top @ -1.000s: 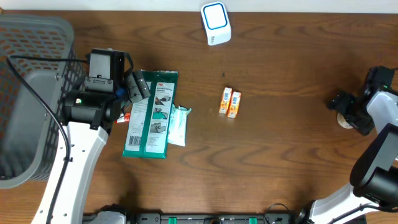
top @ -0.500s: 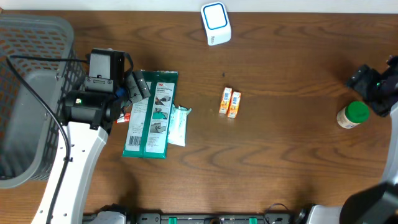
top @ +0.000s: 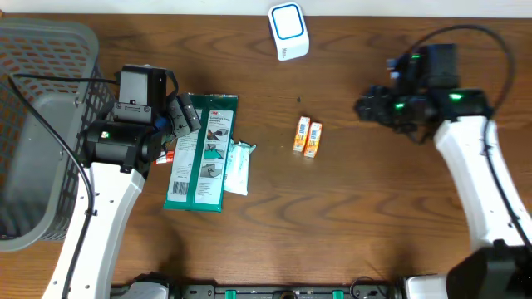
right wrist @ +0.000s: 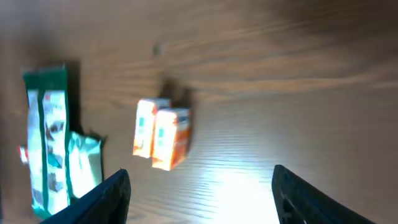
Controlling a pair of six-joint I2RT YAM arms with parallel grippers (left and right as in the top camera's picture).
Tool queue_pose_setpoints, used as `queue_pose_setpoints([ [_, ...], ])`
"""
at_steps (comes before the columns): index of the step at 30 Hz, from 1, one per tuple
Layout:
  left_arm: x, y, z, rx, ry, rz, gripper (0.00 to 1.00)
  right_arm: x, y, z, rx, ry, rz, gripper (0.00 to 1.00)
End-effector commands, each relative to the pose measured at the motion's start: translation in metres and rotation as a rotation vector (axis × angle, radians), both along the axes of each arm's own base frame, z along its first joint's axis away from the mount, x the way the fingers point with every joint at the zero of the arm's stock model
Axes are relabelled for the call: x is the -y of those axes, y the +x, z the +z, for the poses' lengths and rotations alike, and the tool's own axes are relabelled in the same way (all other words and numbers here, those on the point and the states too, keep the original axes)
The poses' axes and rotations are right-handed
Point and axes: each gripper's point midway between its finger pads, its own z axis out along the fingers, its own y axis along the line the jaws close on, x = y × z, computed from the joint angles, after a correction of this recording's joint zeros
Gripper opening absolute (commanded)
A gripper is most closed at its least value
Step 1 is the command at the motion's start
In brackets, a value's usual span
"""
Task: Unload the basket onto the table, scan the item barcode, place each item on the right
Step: 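Release the jar and move the right gripper toward the orange tissue packs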
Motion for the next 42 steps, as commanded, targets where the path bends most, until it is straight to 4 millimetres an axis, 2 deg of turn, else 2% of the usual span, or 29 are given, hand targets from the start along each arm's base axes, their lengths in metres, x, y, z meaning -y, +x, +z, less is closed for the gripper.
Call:
queue_pose_setpoints([
  [1,-0.003,0.002,0.006,0.016,0.018,-0.003,0.93,-0.036,-0.007,-0.036,-0.075,-0.008,0.048,0.68],
  [4,-0.003,0.002,0.006,0.016,0.018,-0.003,0.93,-0.064,-0.006,-0.062,-0.104,-0.002,0.090,0.68],
  [8,-0.003,0.002,0.006,0.016,0.018,-0.003,0.93,-0.087,-0.006,-0.095,-0.156,-0.007,0.124,0.67],
  [11,-0.003,0.002,0.006,0.016,0.018,-0.003,0.93,-0.095,-0.008,-0.115,-0.192,-0.018,0.137,0.63],
  [15,-0.003,0.002,0.006,0.016,0.018,-0.003,0.93,-0.092,-0.007,-0.131,-0.219,-0.044,0.125,0.56],
  [18,-0.003,0.002,0.006,0.016,0.018,-0.003,0.93,-0.087,-0.005,-0.135,-0.221,-0.069,0.105,0.52],
  [24,-0.003,0.002,0.006,0.016,0.018,-0.003,0.93,-0.089,0.000,-0.134,-0.197,-0.062,0.106,0.46],
  [32,-0.003,0.002,0.006,0.016,0.018,-0.003,0.93,-0.091,-0.001,-0.137,-0.193,-0.059,0.104,0.45],
  [42,-0.003,0.002,0.006,0.016,0.018,-0.003,0.93,-0.093,-0.004,-0.142,-0.187,-0.058,0.112,0.38],
])
